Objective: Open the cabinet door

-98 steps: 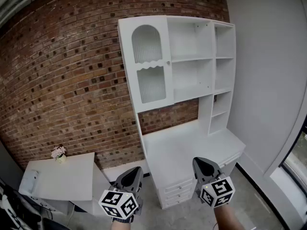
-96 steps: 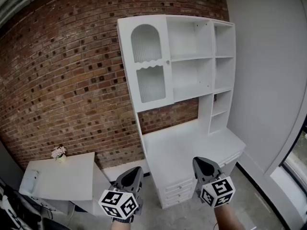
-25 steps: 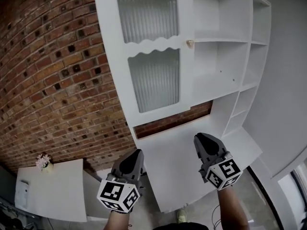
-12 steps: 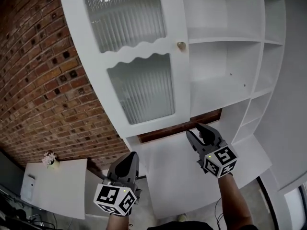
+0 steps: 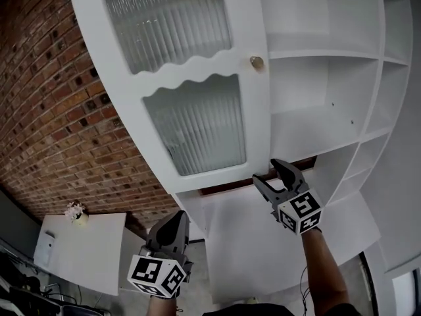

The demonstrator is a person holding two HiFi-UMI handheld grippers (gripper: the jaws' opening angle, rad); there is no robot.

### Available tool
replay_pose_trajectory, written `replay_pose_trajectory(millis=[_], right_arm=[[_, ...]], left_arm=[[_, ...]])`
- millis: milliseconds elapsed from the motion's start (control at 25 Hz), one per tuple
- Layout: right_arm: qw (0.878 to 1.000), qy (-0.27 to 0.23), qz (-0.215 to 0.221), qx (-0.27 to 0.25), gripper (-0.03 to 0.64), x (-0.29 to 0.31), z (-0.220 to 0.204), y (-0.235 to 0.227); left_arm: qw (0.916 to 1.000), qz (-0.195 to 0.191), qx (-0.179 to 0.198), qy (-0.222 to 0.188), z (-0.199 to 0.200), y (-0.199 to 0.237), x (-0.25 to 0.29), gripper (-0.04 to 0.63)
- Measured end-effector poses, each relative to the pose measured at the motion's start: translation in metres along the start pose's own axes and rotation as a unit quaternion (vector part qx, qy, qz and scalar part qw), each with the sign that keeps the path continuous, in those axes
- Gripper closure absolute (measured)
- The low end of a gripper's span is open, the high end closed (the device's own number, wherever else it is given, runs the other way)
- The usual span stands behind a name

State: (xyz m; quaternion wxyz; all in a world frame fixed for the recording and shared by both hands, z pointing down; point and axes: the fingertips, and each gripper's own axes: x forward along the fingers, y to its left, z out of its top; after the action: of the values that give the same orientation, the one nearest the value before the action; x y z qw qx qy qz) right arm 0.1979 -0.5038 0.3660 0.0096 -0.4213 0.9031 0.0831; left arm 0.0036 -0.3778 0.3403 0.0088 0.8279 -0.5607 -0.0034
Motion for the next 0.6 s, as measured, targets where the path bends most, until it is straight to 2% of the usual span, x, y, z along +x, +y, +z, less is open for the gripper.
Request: replay_pose_trajectory(millis=[320,600], right_arm=[[1.000,0.011,-0.006,0.012,0.351,0.014,-0.001,0.002],[0.999,0.010,-0.033,0.029,0.310,0.015,0.005,0.010]], left_arm=[[0.9998,0.018,-0.003,0.010,-0.006,0.006,0.002,0.589],[0.9998,0.012,-0.005,0.017,-0.010,-0.002,-0.002,0.589]])
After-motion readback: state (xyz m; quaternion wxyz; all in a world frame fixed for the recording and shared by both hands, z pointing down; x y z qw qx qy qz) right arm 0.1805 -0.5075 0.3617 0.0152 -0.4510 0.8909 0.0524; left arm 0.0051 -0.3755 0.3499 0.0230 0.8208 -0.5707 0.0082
